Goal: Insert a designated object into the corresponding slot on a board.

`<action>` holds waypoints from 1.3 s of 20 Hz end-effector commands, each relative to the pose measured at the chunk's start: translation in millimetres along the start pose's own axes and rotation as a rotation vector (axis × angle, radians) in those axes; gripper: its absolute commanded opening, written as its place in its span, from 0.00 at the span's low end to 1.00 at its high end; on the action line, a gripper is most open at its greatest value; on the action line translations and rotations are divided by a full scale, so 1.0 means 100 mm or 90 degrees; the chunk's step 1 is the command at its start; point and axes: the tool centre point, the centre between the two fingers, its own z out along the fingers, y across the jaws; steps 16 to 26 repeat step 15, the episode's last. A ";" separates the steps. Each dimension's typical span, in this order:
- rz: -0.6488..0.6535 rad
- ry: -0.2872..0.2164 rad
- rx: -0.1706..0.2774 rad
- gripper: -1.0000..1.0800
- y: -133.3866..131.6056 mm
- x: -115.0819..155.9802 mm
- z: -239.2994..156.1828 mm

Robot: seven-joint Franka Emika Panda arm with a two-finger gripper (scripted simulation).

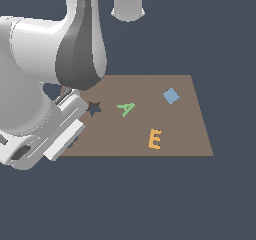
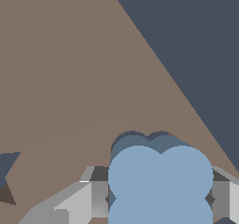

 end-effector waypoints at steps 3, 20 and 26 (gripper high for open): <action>0.000 0.000 0.000 0.00 0.00 0.00 0.07; 0.001 0.000 0.000 0.96 0.00 0.00 0.09; 0.001 0.000 0.000 0.96 0.00 0.00 0.09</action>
